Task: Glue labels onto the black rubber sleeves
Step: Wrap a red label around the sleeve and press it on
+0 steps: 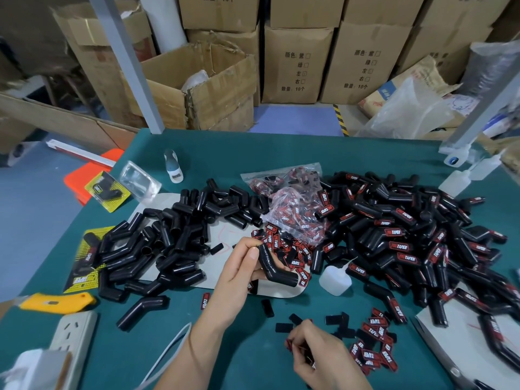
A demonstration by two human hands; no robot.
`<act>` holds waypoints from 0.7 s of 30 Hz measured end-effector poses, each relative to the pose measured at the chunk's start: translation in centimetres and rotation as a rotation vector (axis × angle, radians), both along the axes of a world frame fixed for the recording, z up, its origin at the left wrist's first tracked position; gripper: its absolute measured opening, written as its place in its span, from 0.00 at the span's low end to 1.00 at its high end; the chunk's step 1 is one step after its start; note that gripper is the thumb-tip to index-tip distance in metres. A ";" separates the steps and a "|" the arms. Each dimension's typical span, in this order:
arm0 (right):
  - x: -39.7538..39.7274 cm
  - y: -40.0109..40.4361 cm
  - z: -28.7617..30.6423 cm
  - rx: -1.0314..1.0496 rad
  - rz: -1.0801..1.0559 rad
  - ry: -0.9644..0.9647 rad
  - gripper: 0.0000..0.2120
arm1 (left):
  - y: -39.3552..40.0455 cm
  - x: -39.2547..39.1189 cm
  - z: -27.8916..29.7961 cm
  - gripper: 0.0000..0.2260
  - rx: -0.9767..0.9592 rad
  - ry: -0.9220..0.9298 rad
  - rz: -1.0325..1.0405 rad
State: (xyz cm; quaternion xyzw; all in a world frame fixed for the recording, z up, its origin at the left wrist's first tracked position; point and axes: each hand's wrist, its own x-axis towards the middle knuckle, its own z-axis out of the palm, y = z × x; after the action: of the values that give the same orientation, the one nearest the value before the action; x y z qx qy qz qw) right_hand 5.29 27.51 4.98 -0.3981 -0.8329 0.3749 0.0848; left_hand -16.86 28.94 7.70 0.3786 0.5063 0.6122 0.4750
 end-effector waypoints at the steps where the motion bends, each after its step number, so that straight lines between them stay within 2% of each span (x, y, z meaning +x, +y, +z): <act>1: -0.1 -0.2 -0.5 0.029 0.002 -0.010 0.16 | 0.0 0.0 0.1 0.13 0.004 -0.003 0.000; 6: -0.4 -0.2 -1.7 0.282 0.041 0.185 0.21 | 0.0 0.1 0.1 0.14 0.027 -0.009 -0.011; 8: -0.4 0.0 -1.9 0.303 0.075 0.270 0.18 | 0.0 0.2 0.3 0.16 0.037 -0.005 -0.015; 12: -0.1 0.0 -1.1 0.165 -0.016 0.350 0.12 | 0.0 0.2 0.2 0.19 0.038 -0.026 -0.032; 15: 0.1 -0.2 0.6 -0.082 -0.106 0.424 0.17 | -0.1 0.2 0.1 0.15 0.054 -0.063 -0.062; 17: 0.0 -0.1 1.8 -0.168 -0.094 0.468 0.20 | -0.1 0.2 0.1 0.12 0.064 -0.088 -0.085; 19: -0.4 0.3 3.4 -0.122 -0.064 0.509 0.21 | -0.2 0.1 0.1 0.11 0.071 -0.104 -0.099; 21: -0.9 0.9 5.5 -0.052 -0.081 0.589 0.17 | -0.2 0.1 0.0 0.10 0.054 -0.129 -0.100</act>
State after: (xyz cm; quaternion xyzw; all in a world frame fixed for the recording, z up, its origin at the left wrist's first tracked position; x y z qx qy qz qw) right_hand 4.37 28.43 10.51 -0.3072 -0.7459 0.4919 0.3276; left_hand -16.75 28.71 7.70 0.3758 0.4384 0.6240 0.5264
